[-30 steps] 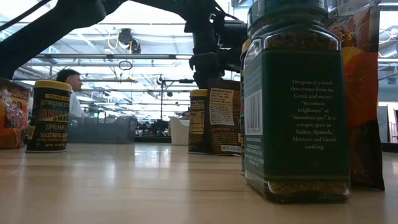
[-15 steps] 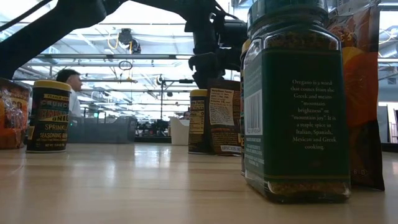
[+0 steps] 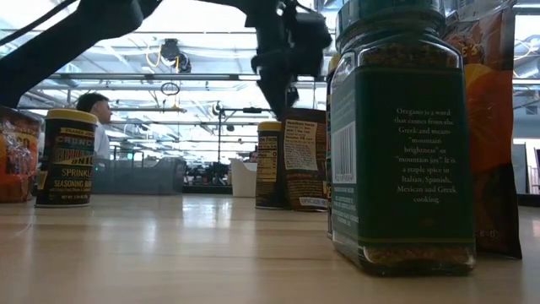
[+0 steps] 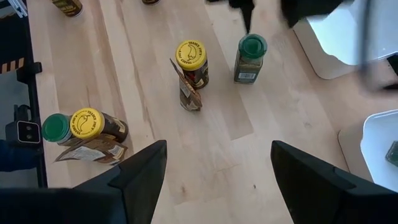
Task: Sort spices by type
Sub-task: Put the top green seasoning bottle into the right white bin
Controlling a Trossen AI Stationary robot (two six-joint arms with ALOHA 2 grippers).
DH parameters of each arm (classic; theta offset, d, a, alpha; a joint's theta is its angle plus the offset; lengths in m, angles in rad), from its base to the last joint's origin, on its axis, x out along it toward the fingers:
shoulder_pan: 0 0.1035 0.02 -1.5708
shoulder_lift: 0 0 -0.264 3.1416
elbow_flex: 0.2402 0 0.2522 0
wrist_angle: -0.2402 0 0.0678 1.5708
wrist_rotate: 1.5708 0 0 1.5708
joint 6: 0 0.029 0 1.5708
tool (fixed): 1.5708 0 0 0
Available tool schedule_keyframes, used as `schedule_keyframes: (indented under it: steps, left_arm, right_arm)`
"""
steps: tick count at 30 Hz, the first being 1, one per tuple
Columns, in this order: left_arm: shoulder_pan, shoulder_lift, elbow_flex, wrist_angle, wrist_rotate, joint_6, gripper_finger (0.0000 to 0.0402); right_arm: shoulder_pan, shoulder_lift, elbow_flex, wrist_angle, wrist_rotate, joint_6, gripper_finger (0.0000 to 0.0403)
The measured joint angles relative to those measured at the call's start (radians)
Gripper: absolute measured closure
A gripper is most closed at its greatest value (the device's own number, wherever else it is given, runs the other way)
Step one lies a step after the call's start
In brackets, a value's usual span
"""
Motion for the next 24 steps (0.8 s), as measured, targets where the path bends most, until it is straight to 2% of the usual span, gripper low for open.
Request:
schedule_keyframes:
  steps: [7,15,18,24]
  left_arm:
    - [0.068,-0.17,0.002,0.013,-0.004,-0.062,0.0107]
    - [0.134,-0.424,0.002,0.023,-0.01,-0.12,0.0107]
    - [0.138,-0.52,0.002,0.017,-0.011,-0.145,0.0107]
    - [0.116,-0.681,0.001,-0.026,-0.014,-0.204,0.0107]
  right_arm:
    - [0.0,0.0,0.0,0.033,0.0,-0.054,0.0133]
    - [-0.002,0.003,0.0,0.216,0.017,-0.181,0.0133]
    - [-0.015,0.022,0.001,0.284,0.048,-0.223,0.0133]
    - [-0.08,0.104,0.001,0.346,0.039,-0.27,0.0133]
